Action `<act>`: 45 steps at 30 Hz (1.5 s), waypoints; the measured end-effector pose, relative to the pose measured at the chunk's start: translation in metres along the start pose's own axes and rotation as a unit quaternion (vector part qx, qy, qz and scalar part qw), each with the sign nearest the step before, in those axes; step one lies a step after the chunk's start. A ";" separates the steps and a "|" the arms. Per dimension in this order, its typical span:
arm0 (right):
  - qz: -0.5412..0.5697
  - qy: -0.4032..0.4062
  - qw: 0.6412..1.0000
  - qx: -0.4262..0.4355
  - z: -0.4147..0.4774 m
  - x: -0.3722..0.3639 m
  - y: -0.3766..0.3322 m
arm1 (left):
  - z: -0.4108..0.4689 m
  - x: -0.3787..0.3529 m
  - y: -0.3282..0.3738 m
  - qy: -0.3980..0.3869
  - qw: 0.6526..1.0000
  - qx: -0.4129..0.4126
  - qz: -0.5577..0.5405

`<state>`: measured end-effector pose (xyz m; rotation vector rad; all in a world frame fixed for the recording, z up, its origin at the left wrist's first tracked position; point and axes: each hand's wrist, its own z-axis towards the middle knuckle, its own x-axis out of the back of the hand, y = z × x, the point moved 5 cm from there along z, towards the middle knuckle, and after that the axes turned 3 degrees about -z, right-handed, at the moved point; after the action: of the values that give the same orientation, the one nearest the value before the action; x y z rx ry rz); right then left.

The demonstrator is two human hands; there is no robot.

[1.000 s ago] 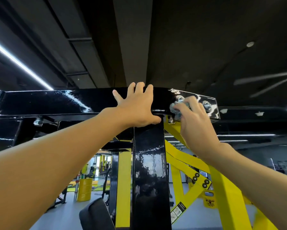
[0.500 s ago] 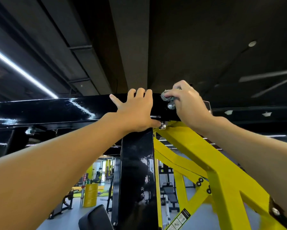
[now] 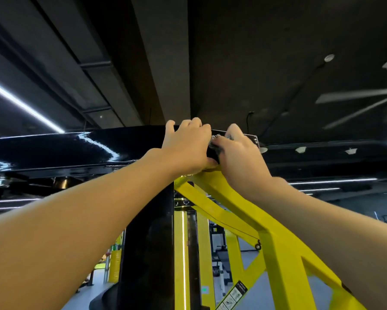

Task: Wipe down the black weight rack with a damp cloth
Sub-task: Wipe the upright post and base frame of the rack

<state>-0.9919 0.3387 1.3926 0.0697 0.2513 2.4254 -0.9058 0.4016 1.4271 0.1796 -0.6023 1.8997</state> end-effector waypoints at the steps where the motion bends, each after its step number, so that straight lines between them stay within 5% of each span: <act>1: -0.001 -0.006 1.000 0.000 0.007 0.001 0.001 | 0.002 0.000 0.000 0.005 1.000 0.001 -0.004; 12: 0.025 -0.027 0.988 -0.153 0.013 0.009 0.063 | 0.006 -0.002 0.006 -0.014 1.000 0.020 0.014; 22: 0.043 -0.023 0.961 -0.272 -0.032 0.000 0.047 | 0.001 0.002 0.009 -0.006 1.000 0.024 -0.003; 28: 0.036 -0.062 0.987 -0.147 -0.033 0.005 0.003 | -0.005 0.001 0.007 -0.008 1.000 -0.011 0.014; 39: 0.004 -0.064 0.967 -0.245 0.015 0.010 -0.008 | -0.024 0.004 -0.012 -0.034 0.998 -0.047 -0.006; 45: 0.134 -0.105 0.968 -0.185 -0.036 0.016 -0.037 | -0.037 0.006 -0.009 -0.018 0.982 0.000 -0.187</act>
<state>-0.9844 0.3706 1.3497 0.2035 -0.3272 2.6648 -0.8950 0.4270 1.4009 0.3060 -0.5510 1.5345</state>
